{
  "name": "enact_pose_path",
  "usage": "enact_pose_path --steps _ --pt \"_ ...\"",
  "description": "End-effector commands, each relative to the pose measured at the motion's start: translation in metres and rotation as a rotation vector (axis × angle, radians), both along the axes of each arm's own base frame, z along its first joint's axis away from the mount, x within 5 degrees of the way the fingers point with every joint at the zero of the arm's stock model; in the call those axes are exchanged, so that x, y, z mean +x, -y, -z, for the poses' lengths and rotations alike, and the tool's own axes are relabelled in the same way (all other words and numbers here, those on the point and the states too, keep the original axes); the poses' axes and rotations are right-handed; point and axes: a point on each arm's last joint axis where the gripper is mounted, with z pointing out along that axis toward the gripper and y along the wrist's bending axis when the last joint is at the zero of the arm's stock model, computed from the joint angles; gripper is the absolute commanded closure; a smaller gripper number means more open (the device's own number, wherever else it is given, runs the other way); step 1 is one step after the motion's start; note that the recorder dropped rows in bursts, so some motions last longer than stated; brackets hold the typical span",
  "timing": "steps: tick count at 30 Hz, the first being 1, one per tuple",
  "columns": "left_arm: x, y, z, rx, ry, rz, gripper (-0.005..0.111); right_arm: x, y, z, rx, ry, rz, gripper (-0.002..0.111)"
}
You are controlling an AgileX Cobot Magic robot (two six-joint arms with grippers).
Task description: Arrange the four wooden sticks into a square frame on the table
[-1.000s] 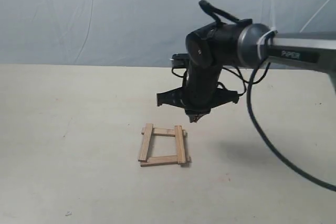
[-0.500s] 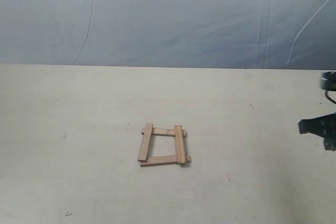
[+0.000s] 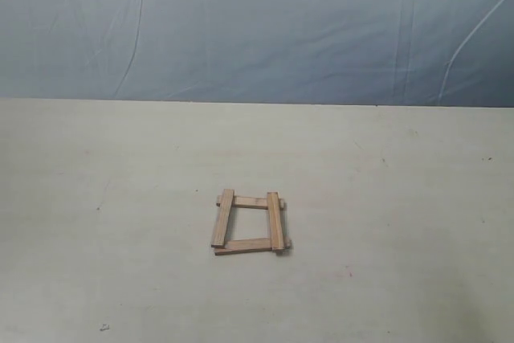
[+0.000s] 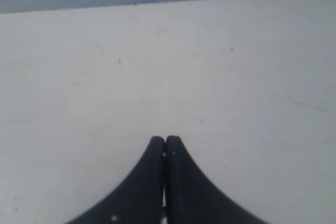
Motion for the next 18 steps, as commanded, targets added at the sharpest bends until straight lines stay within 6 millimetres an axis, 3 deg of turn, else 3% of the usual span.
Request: enact_pose_path --steps 1,6,18 --pt "0.0 0.0 0.001 0.005 0.003 -0.003 0.107 -0.03 -0.001 0.021 0.006 0.18 -0.016 0.109" --pt "0.0 0.0 0.001 0.005 0.003 -0.003 0.107 -0.046 0.0 0.023 -0.012 0.195 -0.02 0.109" --pt "0.0 0.0 0.001 0.005 0.003 -0.003 0.107 -0.074 0.002 0.007 0.005 0.435 -0.011 0.109"
